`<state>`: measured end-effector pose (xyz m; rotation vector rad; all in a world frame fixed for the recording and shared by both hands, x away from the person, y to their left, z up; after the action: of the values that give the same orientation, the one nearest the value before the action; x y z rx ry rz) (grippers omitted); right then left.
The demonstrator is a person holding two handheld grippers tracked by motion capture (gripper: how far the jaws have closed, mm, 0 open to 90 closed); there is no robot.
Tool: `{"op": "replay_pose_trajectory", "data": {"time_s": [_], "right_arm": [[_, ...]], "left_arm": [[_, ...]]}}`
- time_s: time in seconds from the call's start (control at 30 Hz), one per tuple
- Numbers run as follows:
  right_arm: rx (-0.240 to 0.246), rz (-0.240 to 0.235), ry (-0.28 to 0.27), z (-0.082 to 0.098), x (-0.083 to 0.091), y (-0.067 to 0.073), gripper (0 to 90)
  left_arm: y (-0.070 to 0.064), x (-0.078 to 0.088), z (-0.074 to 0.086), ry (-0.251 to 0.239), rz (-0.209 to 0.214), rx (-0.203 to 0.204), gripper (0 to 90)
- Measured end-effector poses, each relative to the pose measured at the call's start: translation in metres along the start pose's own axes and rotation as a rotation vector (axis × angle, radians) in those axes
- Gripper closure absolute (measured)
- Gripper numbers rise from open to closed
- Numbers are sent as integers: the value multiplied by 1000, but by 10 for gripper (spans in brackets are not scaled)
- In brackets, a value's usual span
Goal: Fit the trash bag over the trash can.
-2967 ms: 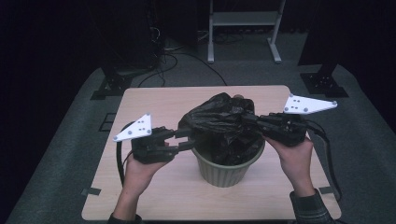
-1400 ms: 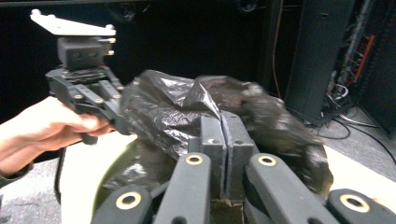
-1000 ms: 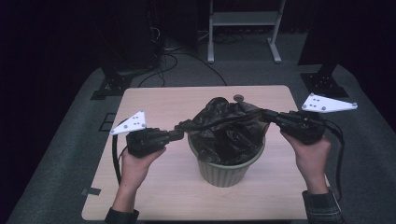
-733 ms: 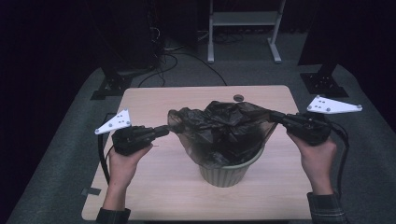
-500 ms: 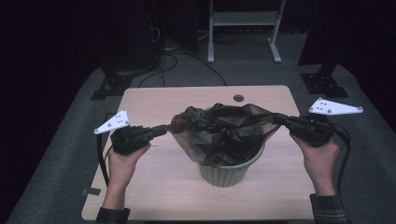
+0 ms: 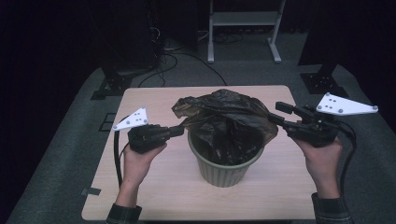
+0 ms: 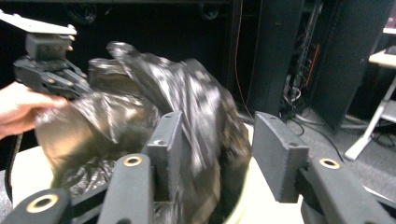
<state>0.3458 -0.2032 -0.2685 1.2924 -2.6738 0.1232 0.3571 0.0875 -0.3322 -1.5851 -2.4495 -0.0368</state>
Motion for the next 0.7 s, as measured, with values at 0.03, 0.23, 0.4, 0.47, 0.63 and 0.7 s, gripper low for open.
{"op": "replay_pose_trajectory", "data": {"time_s": [0.03,0.23,0.4,0.47,0.63,0.7], "right_arm": [[11,-7,-2,-3,0,2,516],[63,-55,-7,-20,-8,23,524],[111,-75,54,-17,-33,39,539],[125,-69,81,-12,-41,40,545],[150,-39,128,0,-53,36,562],[156,-38,137,3,-55,36,567]], "left_arm": [[-2,-3,-1,0,5,-1,897],[-14,-21,-8,2,43,-25,897],[-22,-30,-13,-6,70,-33,897],[-24,-31,-14,-4,76,-37,897],[-24,-28,-15,-9,75,-37,897],[-24,-27,-15,-13,77,-36,897]]}}
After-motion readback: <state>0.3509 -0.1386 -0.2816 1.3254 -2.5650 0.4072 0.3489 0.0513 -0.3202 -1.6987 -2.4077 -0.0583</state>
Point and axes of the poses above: each handheld gripper's, and its own axes: x roughly backward along the jaws, z roughly out of its underside, y roughly to its left, the point moved 9 cm from there along -x, roughly forward along the jaws, and after that the axes turned 3 degrees about -z, right-handed, at the moved point
